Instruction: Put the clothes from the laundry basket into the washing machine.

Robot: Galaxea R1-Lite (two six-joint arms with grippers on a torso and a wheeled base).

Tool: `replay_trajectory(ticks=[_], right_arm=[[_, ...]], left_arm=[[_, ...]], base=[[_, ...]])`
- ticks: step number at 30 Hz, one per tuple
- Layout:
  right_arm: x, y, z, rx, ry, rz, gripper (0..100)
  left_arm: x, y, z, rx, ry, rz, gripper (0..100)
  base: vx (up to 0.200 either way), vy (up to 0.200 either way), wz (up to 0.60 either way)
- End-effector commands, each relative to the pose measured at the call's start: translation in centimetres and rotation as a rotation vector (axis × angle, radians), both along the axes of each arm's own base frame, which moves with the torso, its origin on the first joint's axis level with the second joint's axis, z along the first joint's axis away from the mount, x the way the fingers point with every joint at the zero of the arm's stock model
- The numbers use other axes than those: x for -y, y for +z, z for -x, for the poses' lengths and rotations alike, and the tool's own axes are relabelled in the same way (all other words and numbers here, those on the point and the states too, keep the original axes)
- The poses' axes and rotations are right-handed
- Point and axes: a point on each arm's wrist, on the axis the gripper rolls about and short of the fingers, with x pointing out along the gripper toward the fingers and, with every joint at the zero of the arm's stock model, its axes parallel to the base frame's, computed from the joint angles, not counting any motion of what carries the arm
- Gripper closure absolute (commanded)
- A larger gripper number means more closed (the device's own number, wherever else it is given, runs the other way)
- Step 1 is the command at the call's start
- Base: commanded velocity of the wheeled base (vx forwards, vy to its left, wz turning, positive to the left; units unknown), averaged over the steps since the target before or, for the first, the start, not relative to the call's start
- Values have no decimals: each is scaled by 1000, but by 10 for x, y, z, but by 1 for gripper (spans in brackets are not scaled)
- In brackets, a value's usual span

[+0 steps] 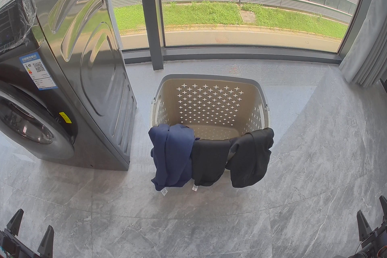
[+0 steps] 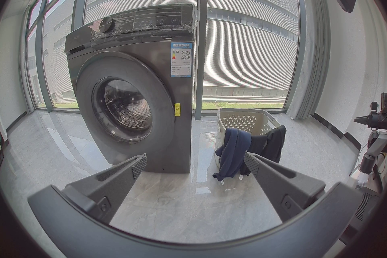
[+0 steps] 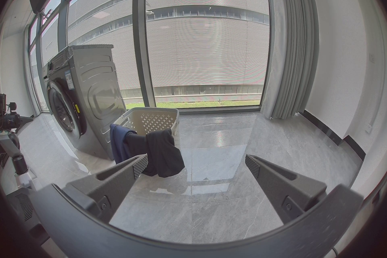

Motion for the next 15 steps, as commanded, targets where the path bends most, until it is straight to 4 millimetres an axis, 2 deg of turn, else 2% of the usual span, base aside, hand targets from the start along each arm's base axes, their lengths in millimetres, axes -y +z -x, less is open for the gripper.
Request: replay_trajectory(ticks=[1, 3, 15], right_arm=[[0, -5, 0, 0, 2, 0, 0], [0, -5, 0, 0, 2, 0, 0], [0, -5, 0, 0, 3, 0, 0]], left_arm=[[0, -5, 0, 1, 1, 1, 0], [0, -5, 0, -1, 1, -1, 0], [0, -5, 0, 1, 1, 1, 0]], base=[[0, 0, 0], [0, 0, 0], [0, -200, 0]])
